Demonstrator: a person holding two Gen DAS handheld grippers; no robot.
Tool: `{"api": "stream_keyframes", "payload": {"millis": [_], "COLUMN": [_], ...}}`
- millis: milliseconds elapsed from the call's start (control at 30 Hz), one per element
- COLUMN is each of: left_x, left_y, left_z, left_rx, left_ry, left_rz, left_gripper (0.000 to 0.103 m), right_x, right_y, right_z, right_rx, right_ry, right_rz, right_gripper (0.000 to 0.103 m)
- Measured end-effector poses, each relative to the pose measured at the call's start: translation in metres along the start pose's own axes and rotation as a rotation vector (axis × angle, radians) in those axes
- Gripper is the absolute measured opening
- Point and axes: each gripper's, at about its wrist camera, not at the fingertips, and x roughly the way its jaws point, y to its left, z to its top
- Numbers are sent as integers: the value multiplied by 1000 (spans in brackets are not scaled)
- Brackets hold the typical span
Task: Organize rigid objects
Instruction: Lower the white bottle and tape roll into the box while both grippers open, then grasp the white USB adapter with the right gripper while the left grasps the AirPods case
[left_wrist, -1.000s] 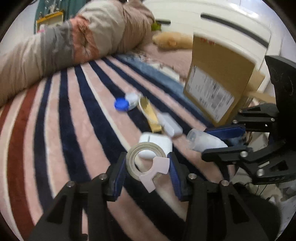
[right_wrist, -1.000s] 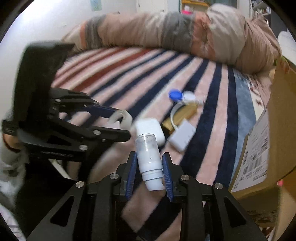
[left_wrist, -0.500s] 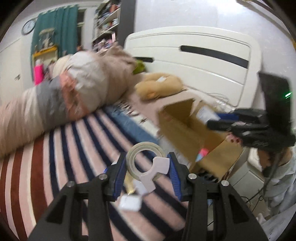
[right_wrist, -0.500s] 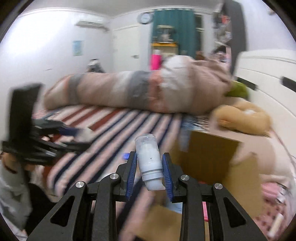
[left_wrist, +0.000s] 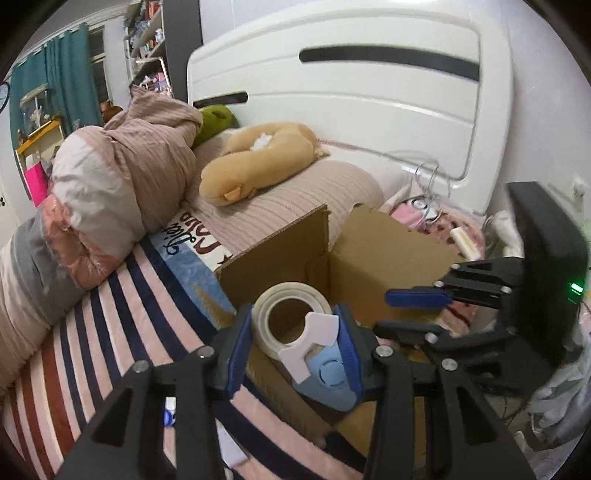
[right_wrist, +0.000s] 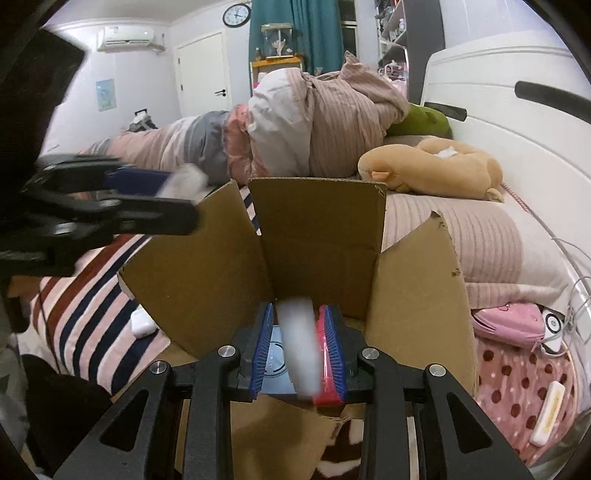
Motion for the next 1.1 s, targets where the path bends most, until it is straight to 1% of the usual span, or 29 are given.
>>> {"api": "stream_keyframes", "payload": {"millis": [133,233,300,333,367,433,500,533,567,600,633,700,767,833,900,933,1000,1033,1100], "left_x": [27,40,47,49,50,50,46,42,38,32,25,12,-4,-20,-33,-41,-52,-58,-64], "left_y": [1,-3,-4,-5,-5,-3,0,1,3,7,11,20,31,45,59,68,84,95,113], "left_z": [9,11,13,13,14,13,12,12,11,10,8,3,-5,-16,-31,-41,-60,-74,-97], "left_rx": [-5,11,24,28,28,24,22,19,15,8,-2,-26,-52,-79,-106,-123,-160,-188,-231], "left_ry": [55,85,98,103,105,100,85,78,70,59,46,23,2,-13,-21,-24,-27,-26,-23], "left_rz": [9,19,26,32,38,42,30,29,30,33,35,35,44,67,89,102,124,134,146], "left_gripper": [40,40,41,43,44,51,52,53,54,55,56,59,61,62,63,64,65,66,66], "right_x": [2,1,0,-1,-1,-2,-3,-3,-4,-5,-6,-9,-12,-17,-19,-21,-22,-21,-16], "right_y": [-7,-8,-8,-7,-5,-2,1,2,4,6,9,17,25,37,50,61,79,90,111], "right_z": [-2,-3,-3,-3,-3,-3,-2,0,0,1,3,7,11,17,23,26,31,33,39], "right_rx": [2,3,-2,-6,-10,-16,-21,-23,-25,-27,-29,-43,-55,-67,-72,-77,-98,-117,-152], "right_ry": [-10,-13,-15,-15,-14,-15,-15,-17,-20,-22,-25,-38,-55,-80,-97,-115,-140,-144,-121], "right_rz": [40,71,86,92,98,104,108,110,111,110,105,91,80,80,67,42,31,52,117], "right_gripper": [26,31,36,38,41,46,55,58,63,66,68,82,91,92,103,103,103,103,103]}}
